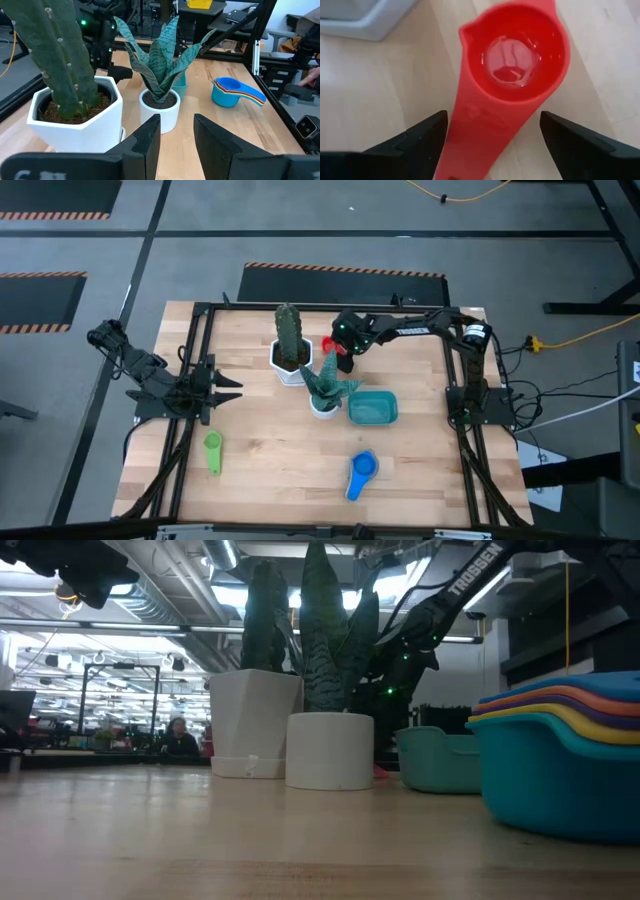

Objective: Nest measuring cups in basket
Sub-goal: Stack the red measuring cup on top of the blue measuring cup

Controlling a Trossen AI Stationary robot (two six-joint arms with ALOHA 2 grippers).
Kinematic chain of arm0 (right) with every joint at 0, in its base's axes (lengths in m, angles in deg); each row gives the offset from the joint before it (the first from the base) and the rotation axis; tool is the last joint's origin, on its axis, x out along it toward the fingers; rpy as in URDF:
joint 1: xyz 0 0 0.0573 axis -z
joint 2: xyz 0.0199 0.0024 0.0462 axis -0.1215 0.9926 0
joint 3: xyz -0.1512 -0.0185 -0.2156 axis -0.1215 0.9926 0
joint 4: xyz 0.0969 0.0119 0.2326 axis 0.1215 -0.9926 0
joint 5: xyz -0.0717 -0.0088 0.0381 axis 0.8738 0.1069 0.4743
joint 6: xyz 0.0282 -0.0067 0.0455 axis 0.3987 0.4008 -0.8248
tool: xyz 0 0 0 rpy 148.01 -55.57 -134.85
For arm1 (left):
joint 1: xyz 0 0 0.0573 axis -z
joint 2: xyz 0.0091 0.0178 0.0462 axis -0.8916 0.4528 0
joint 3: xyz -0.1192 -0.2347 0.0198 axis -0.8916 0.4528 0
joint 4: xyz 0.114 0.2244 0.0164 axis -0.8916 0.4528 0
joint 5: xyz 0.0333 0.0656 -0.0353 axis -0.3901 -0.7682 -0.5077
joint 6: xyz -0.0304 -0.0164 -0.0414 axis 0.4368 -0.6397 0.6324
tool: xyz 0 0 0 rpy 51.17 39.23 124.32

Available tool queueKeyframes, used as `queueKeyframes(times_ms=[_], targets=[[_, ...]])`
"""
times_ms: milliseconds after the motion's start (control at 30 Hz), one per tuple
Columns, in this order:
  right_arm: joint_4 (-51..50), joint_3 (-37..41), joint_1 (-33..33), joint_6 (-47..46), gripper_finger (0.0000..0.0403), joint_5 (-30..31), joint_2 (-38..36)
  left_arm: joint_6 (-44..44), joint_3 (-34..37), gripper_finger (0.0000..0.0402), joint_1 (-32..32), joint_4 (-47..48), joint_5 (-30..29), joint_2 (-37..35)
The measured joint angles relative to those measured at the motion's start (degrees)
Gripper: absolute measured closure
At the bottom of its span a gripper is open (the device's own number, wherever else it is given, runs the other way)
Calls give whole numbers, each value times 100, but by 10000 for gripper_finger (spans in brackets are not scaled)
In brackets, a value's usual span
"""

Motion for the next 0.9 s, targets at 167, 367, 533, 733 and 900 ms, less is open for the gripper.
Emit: queueKeyframes(times_ms=[167, 367, 533, 733, 900], targets=[[122, 0, 0, -11, 83, 2, 56, 0, 0, 292, 1, 2, 0, 2], [215, 0, 0, -15, 93, 13, 58, 0, 0, 292, 2, 2, 0, 0], [210, 0, 0, -17, 133, 15, 58, 0, 0, 292, 1, 0, 0, 1], [210, 0, 0, -17, 203, 13, 58, 0, 0, 292, 2, 0, 0, 1], [210, 0, 0, -20, 234, 13, 58, 0, 0, 292, 2, 0, 0, 1]])
